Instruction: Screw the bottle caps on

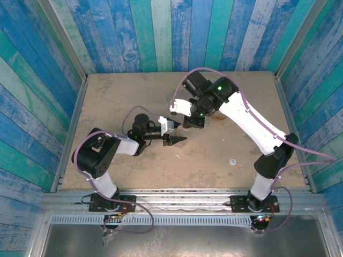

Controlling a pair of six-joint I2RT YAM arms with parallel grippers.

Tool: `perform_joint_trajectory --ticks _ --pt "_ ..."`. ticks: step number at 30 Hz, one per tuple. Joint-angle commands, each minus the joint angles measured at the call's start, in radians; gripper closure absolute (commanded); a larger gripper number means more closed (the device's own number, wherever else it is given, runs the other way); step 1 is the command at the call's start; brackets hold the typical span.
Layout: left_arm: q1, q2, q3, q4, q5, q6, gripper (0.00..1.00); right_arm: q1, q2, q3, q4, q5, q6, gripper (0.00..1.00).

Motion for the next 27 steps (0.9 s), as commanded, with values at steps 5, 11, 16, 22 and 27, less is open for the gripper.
perform_joint_trajectory --ticks 5,11,16,22,27 --pt "0.000 -0.027 -0.021 -0.073 -0.046 -0.047 0.41 0.046 0.038 -0.036 -0.021 0.108 0.308 0.73" --pt "-0.001 -0.019 -0.010 -0.090 -0.072 -0.044 0.42 0.056 0.067 -0.018 -0.030 0.173 0.607 0.77" --pt "-0.002 -0.009 -0.001 -0.084 -0.084 -0.052 0.42 0.060 0.119 0.031 -0.106 0.197 0.871 0.80" --pt "-0.006 -0.003 0.011 -0.099 -0.084 -0.045 0.42 0.074 0.171 0.094 -0.208 0.314 1.068 0.81" --pt "-0.007 0.000 0.012 -0.098 -0.077 -0.042 0.42 0.077 0.178 0.127 -0.215 0.337 1.093 0.77"
